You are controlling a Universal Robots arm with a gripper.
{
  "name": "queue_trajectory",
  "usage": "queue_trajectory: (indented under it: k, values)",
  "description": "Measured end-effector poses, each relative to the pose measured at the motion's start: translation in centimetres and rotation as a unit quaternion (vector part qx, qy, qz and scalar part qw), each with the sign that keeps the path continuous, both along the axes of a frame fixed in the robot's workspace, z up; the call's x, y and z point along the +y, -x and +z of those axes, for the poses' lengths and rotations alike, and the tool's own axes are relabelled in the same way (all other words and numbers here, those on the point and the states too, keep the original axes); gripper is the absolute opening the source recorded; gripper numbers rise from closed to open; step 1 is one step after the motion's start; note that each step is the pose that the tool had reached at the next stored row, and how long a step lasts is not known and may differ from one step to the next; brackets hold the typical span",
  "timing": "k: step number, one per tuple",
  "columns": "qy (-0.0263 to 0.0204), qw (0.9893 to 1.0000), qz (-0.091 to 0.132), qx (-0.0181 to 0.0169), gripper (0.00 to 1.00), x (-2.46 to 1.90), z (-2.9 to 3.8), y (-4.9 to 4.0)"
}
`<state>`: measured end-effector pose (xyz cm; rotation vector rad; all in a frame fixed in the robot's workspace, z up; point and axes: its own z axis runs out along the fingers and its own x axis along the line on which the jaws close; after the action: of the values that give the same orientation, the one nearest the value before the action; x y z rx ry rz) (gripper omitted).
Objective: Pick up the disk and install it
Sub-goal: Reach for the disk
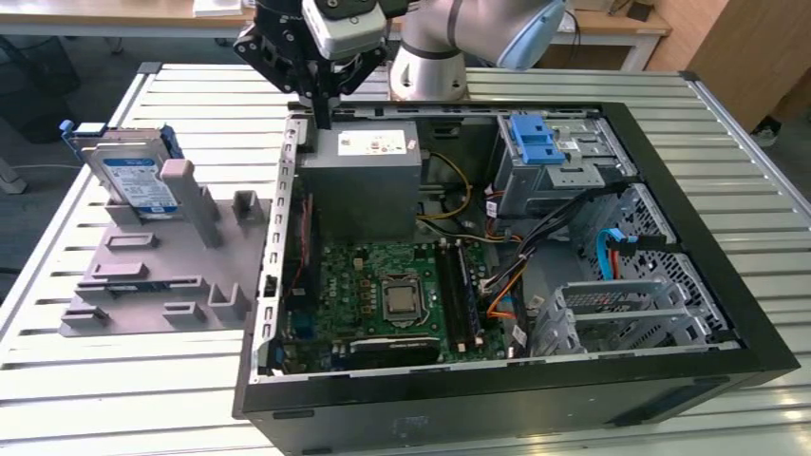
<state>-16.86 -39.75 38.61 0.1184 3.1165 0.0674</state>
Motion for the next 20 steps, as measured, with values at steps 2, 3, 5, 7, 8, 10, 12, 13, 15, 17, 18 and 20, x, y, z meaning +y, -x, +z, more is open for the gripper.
queue_trajectory:
  k: [2,3,5,7,8,10,12,13,15,17,18,20]
  values:
    - [0.0000,1.0000,0.000,0.0001,0.11,0.14,-0.02,0.37]
    - [0.0000,1.0000,0.000,0.0002,0.11,0.27,-0.03,0.55]
    - [0.0000,1.0000,0.000,0.0002,0.11,0.61,-0.06,0.95]
    - [0.0000,1.0000,0.000,0.0003,0.11,0.98,-0.09,1.35]
    - [0.0000,1.0000,0.000,0.0002,0.11,1.13,-0.12,1.62]
    - [0.0000,1.0000,0.000,0.0003,0.11,1.37,-0.16,2.32]
    - [-0.0001,1.0000,0.000,0.0002,0.11,1.65,-0.22,2.97]
    - [0.0000,1.0000,0.000,0.0003,0.11,1.79,-0.24,3.28]
    - [-0.0001,1.0000,0.000,0.0003,0.11,2.08,-0.29,3.91]
    - [0.0000,1.0000,0.000,0.0006,0.11,2.28,-0.31,4.34]
    - [0.0000,1.0000,0.000,0.0007,0.11,2.34,-0.33,4.49]
    - [-0.0001,1.0000,0.000,0.0010,0.11,2.47,-0.37,4.79]
